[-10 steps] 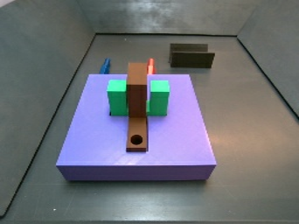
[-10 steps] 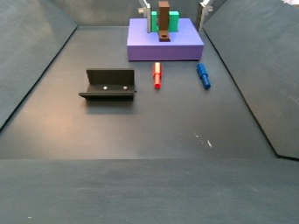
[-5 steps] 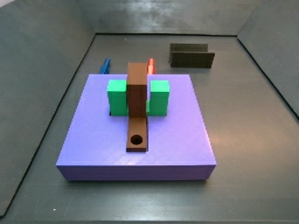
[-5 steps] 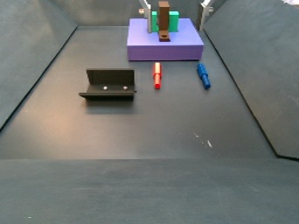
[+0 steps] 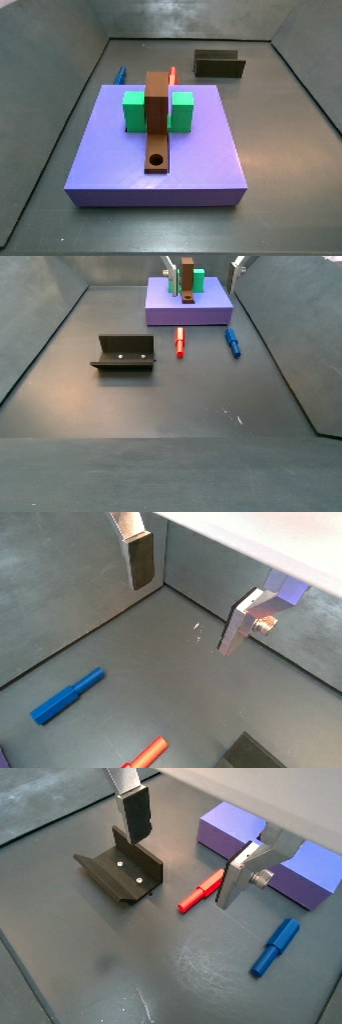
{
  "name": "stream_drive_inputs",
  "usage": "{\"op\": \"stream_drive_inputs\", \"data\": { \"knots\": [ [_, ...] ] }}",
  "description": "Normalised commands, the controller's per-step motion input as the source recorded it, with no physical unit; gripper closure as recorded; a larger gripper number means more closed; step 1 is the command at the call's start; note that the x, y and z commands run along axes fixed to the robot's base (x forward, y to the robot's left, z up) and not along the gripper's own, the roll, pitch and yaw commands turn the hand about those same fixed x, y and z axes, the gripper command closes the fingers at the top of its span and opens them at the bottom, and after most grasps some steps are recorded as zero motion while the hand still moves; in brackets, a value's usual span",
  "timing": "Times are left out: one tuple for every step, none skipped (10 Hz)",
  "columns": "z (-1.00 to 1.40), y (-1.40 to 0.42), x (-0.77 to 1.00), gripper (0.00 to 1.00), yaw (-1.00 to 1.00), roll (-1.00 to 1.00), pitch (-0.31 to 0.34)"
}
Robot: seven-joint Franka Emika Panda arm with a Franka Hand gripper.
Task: Pick up the blue object. Move up. Place the blue object on the fixture. Regrasp the blue object. Move to above the board. Insert the blue object.
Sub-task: Pick up the blue object.
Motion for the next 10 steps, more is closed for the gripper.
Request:
{"op": "stream_drive_inputs", "data": {
  "knots": [
    [-0.13, -0.09, -0.07, 0.0, 0.01, -0.04, -0.043],
    [-0.19, -0.19, -0.07, 0.0, 0.05, -0.03, -0.081],
    [-0.21, -0.22, -0.1, 0.0, 0.07, -0.02, -0.076],
    [-0.23, -0.16, -0.12, 0.0, 0.04, -0.02, -0.081],
    [-0.21, -0.12, -0.14, 0.0, 0.02, -0.03, -0.077],
    [-0.18, -0.09, -0.15, 0.0, 0.01, -0.04, -0.076],
    [-0.15, -0.06, -0.13, 0.0, 0.0, -0.03, -0.067],
    [-0.15, -0.04, -0.15, 0.0, 0.0, -0.03, -0.069],
    [-0.15, -0.08, -0.15, 0.0, 0.0, -0.04, -0.073],
    [-0.16, -0.08, -0.13, 0.0, 0.0, -0.03, -0.069]
  ]
}}
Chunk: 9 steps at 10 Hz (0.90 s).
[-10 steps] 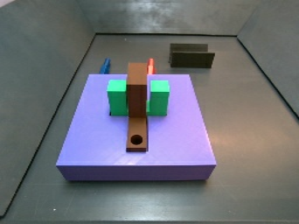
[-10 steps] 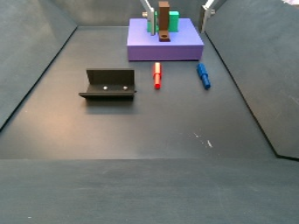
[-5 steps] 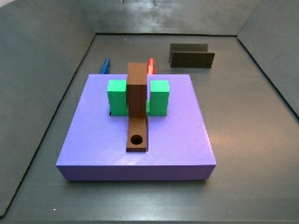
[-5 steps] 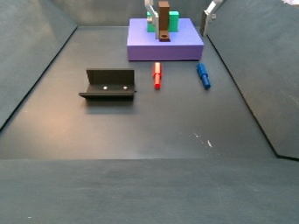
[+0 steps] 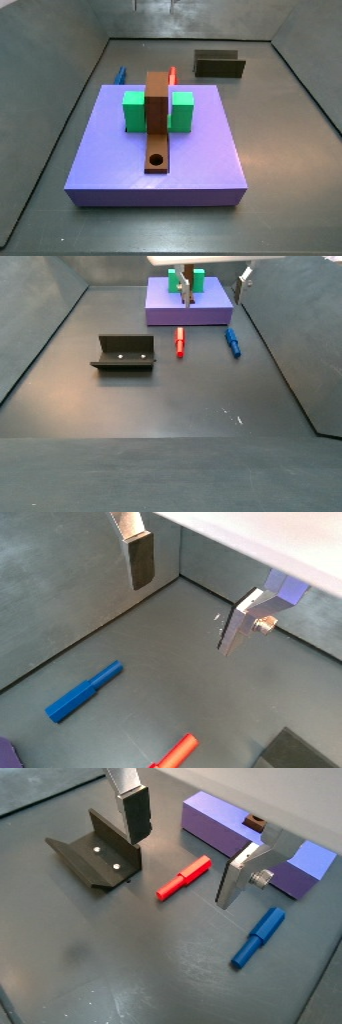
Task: Pick up the blue object. Move up. Place the blue object on the fixture. Regrasp the blue object. Move to above the board. Insert the blue object.
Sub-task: Pick up the blue object.
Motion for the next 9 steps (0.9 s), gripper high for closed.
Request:
{"op": "stream_drive_inputs", "data": {
  "knots": [
    [-0.13, -0.05, -0.11, 0.0, 0.0, -0.01, -0.066],
    [-0.12, -0.05, -0.12, 0.0, 0.0, 0.0, -0.061],
    [-0.12, -0.04, -0.13, 0.0, 0.0, 0.0, -0.061],
    [-0.11, -0.05, -0.11, 0.0, 0.0, 0.0, -0.057],
    [-0.1, -0.06, -0.1, 0.0, 0.0, 0.0, -0.056],
    [-0.11, -0.08, -0.08, 0.0, 0.0, 0.0, -0.051],
    [-0.1, -0.08, -0.07, 0.0, 0.0, 0.0, -0.046],
    [-0.1, -0.07, -0.06, 0.0, 0.0, 0.0, -0.043],
    [-0.1, -0.07, -0.07, 0.0, 0.0, 0.0, -0.043]
  ]
}}
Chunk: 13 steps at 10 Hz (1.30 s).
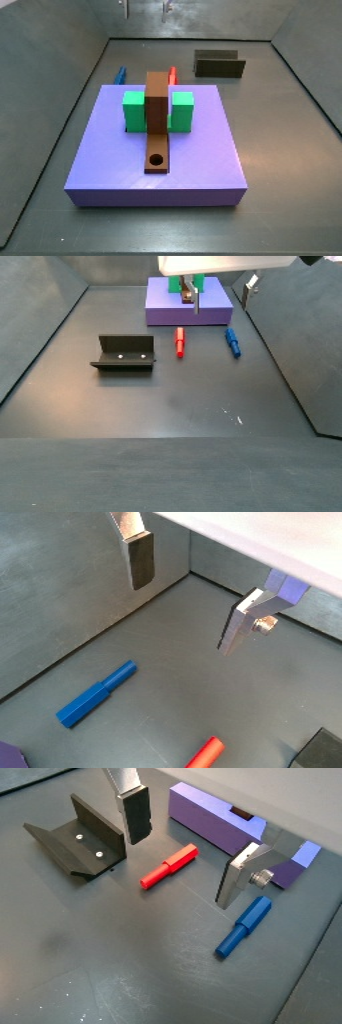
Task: Pick up the blue object. Move up. Place the blue object on the fixture. Regrasp the blue object. Move to above the board. Insert the blue object.
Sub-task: Pick up the blue object.
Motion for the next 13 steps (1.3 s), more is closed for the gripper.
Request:
{"op": "stream_drive_inputs", "data": {
  "knots": [
    [-0.1, -0.08, -0.06, 0.0, 0.0, 0.0, -0.037],
    [-0.1, -0.08, -0.07, 0.0, 0.0, 0.0, -0.037],
    [-0.11, -0.07, -0.06, 0.0, 0.0, 0.0, -0.036],
    [-0.11, -0.07, -0.06, 0.0, 0.0, 0.0, -0.03],
    [-0.1, -0.05, -0.07, 0.0, 0.0, 0.0, -0.031],
    [-0.11, -0.03, -0.07, 0.0, 0.0, 0.0, -0.029],
    [-0.1, -0.01, -0.07, 0.0, 0.0, 0.0, -0.026],
    [-0.09, -0.01, -0.06, 0.0, 0.0, 0.0, -0.014],
    [-0.1, -0.03, -0.05, 0.0, 0.0, 0.0, -0.009],
    [-0.19, -0.04, -0.13, 0.0, 0.0, 0.0, -0.05],
    [-0.25, -0.06, -0.13, 0.0, 0.0, 0.02, -0.059],
    [-0.33, -0.18, -0.16, 0.0, 0.05, 0.0, -0.099],
    [-0.35, -0.29, -0.17, 0.0, 0.11, 0.0, -0.139]
  ]
}}
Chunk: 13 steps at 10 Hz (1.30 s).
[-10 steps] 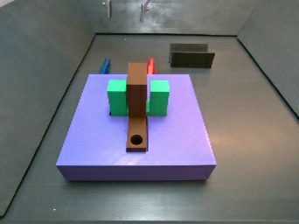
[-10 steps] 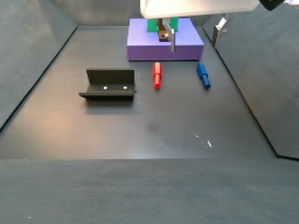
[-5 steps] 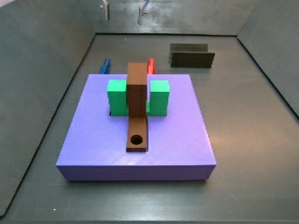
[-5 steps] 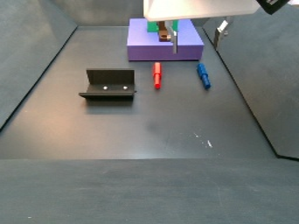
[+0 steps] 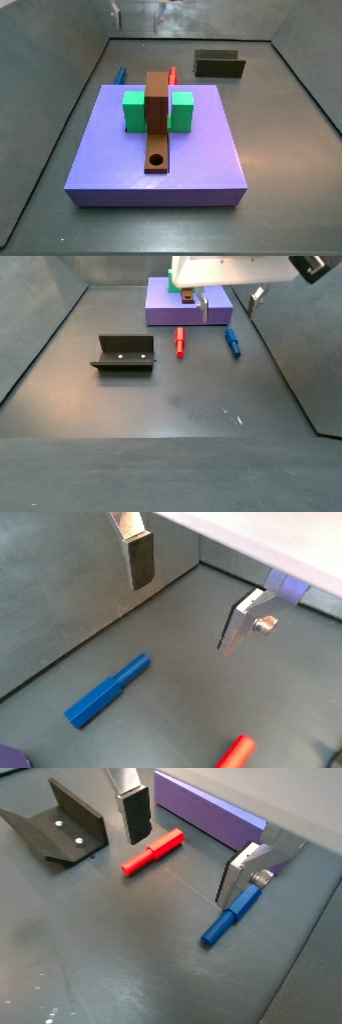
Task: Pick up the blue object. Move up. Place the blue object on the fixture. Regrasp the blue object. Move to above the board. Insert the blue object.
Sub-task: Pick up the blue object.
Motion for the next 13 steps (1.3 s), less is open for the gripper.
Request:
{"op": "stream_drive_inputs", "data": {
  "knots": [
    [-0.35, -0.31, -0.14, 0.0, 0.13, 0.0, -0.163],
    [-0.37, -0.33, -0.1, 0.0, 0.17, 0.0, -0.163],
    [-0.36, -0.32, -0.09, 0.0, 0.17, 0.0, -0.169],
    [-0.34, -0.35, -0.03, 0.0, 0.14, 0.0, -0.167],
    [-0.36, -0.36, 0.0, 0.0, 0.13, 0.0, -0.17],
    [-0.36, -0.35, 0.0, 0.0, 0.13, 0.0, -0.17],
    [-0.31, -0.28, 0.0, 0.0, 0.12, -0.01, -0.183],
    [-0.26, -0.25, 0.0, 0.0, 0.11, -0.05, -0.21],
    [-0.23, -0.26, 0.0, 0.0, 0.09, -0.06, -0.223],
    [-0.21, -0.23, 0.0, 0.0, 0.09, -0.07, -0.211],
    [-0.17, -0.21, -0.01, 0.0, 0.1, -0.05, -0.199],
    [-0.2, -0.22, -0.05, 0.0, 0.09, -0.04, -0.204],
    [-0.19, -0.2, -0.12, 0.0, 0.09, -0.04, -0.214]
  ]
}}
